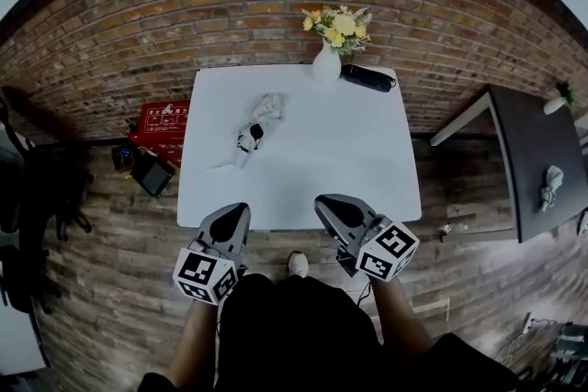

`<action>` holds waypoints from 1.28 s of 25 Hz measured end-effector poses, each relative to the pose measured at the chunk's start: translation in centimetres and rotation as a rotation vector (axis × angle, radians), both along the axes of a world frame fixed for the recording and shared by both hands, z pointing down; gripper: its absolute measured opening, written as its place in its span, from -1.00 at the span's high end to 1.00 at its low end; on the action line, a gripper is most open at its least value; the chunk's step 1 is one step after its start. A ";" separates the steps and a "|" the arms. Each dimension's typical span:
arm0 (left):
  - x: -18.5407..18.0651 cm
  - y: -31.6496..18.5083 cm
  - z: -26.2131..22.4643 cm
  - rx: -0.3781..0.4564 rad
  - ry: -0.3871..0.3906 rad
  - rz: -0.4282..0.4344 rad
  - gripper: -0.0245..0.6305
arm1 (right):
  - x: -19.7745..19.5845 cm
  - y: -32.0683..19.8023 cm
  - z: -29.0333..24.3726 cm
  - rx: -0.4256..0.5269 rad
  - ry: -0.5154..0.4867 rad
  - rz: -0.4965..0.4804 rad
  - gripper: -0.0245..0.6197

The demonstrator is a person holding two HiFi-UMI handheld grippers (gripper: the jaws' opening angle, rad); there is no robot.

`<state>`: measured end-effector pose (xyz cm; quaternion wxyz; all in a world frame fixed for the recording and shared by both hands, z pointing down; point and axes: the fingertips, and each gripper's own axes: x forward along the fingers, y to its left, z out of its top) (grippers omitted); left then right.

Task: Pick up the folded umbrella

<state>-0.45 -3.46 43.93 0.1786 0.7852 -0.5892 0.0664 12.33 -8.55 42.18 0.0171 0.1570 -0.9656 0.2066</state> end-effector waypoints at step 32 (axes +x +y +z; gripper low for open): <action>-7.0 -9.5 2.9 -0.023 0.019 0.092 0.88 | -10.7 -9.6 4.1 0.083 0.225 -0.027 0.85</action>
